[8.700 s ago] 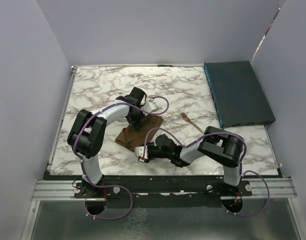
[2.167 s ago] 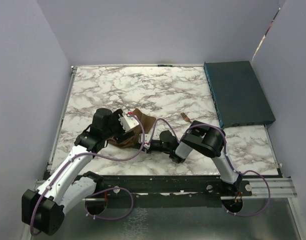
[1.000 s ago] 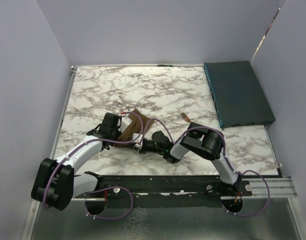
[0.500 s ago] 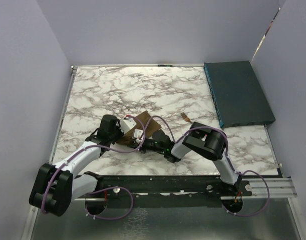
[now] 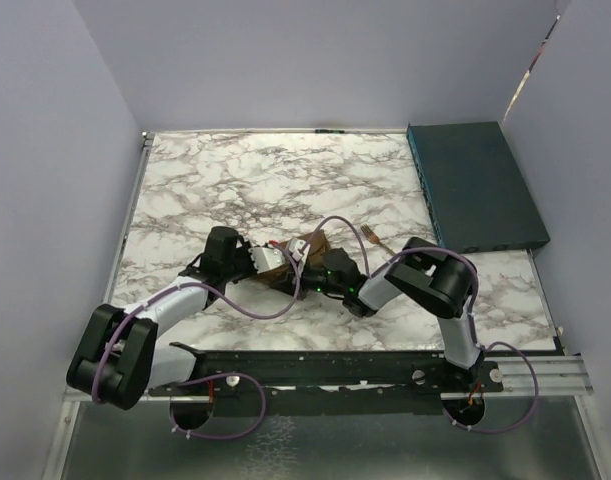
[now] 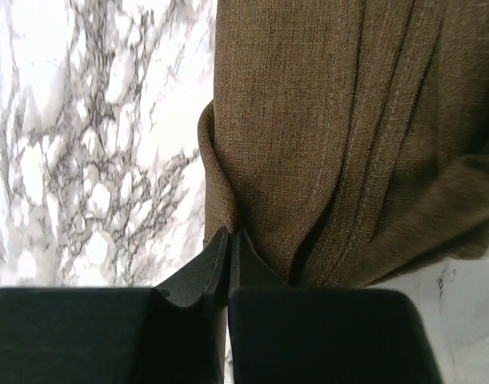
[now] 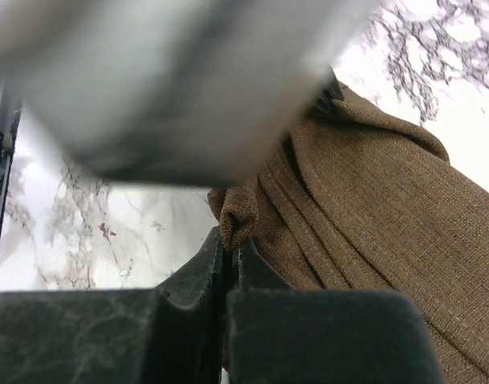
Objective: Fold the napkin into a case and place the utensils inside
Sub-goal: Insert the napkin into the napkin holder.
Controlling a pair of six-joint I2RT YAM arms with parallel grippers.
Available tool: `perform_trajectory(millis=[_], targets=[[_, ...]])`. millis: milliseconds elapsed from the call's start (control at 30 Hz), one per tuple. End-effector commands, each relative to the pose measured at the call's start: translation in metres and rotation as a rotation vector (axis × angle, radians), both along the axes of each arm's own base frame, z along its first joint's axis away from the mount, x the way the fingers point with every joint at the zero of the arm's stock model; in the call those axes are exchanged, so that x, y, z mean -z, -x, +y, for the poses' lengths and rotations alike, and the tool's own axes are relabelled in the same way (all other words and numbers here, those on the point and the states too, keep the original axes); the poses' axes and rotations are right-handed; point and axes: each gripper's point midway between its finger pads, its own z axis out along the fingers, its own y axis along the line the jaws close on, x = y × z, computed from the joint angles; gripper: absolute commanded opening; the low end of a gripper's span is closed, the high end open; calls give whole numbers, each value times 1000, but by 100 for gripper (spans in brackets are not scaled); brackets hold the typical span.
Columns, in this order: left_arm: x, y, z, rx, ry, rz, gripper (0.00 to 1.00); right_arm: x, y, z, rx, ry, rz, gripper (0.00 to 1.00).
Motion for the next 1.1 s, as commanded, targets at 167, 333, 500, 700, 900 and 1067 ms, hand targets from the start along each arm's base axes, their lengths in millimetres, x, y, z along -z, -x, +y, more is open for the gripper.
perform_trajectory(millis=[167, 333, 500, 700, 900, 1067], targets=[[-21, 0, -28, 101, 83, -98, 0, 7, 4, 1, -75, 35, 219, 1], [-23, 7, -29, 129, 85, -118, 0, 7, -11, -8, -52, 20, 323, 1], [-17, 14, -28, 178, 57, -130, 0, 13, -27, -6, -36, 94, 471, 1], [-13, 15, -28, 182, 49, -121, 0, 7, -25, -3, -52, 122, 526, 1], [-10, 18, -28, 191, 46, -120, 0, 6, -23, -4, -71, 211, 576, 1], [-7, 21, -29, 208, 40, -118, 0, -10, -30, -4, -81, 229, 546, 1]])
